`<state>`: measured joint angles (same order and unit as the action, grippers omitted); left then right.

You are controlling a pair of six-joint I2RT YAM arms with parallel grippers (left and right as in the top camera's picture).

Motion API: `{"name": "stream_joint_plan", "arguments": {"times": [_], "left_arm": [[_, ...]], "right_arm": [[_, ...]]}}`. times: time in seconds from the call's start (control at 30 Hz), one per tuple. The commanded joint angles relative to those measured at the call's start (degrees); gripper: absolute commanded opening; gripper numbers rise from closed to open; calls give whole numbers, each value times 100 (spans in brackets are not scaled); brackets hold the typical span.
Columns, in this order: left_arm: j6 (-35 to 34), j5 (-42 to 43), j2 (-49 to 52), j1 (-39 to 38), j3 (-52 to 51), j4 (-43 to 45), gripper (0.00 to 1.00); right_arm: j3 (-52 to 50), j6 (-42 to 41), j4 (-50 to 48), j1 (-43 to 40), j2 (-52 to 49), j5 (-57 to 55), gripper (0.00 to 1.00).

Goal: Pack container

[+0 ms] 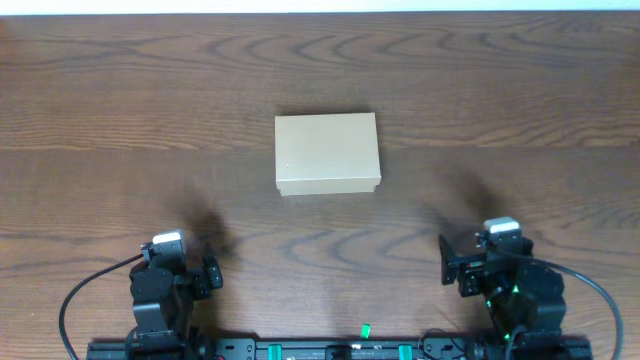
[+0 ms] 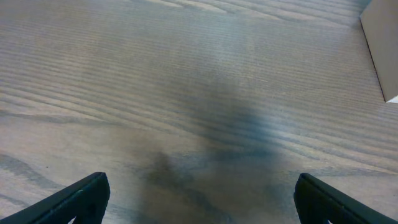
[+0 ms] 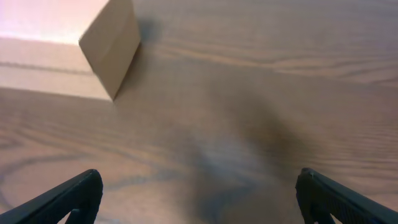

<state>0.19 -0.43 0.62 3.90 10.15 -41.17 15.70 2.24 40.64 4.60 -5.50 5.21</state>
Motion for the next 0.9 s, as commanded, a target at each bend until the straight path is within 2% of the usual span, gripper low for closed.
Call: {"name": "stream_joint_plan", "arguments": {"times": [0.0, 0.2, 0.47, 0.7, 0.87], "left_arm": [[-20, -63, -39, -17, -96, -35, 96], [-20, -63, -39, -17, -96, -35, 95], [-20, -63, -39, -17, -96, -35, 96], [-20, -63, -39, -17, -96, -35, 95], [-20, -63, -39, -17, -96, -35, 96]], "right_arm": [[-240, 286, -20, -55, 273, 125, 99], [-643, 472, -83, -55, 520, 146, 99], [-654, 463, -2, -50, 520, -164, 99], [-654, -118, 90, -7, 518, -240, 99], [-654, -114, 72, -7, 518, -240, 99]]}}
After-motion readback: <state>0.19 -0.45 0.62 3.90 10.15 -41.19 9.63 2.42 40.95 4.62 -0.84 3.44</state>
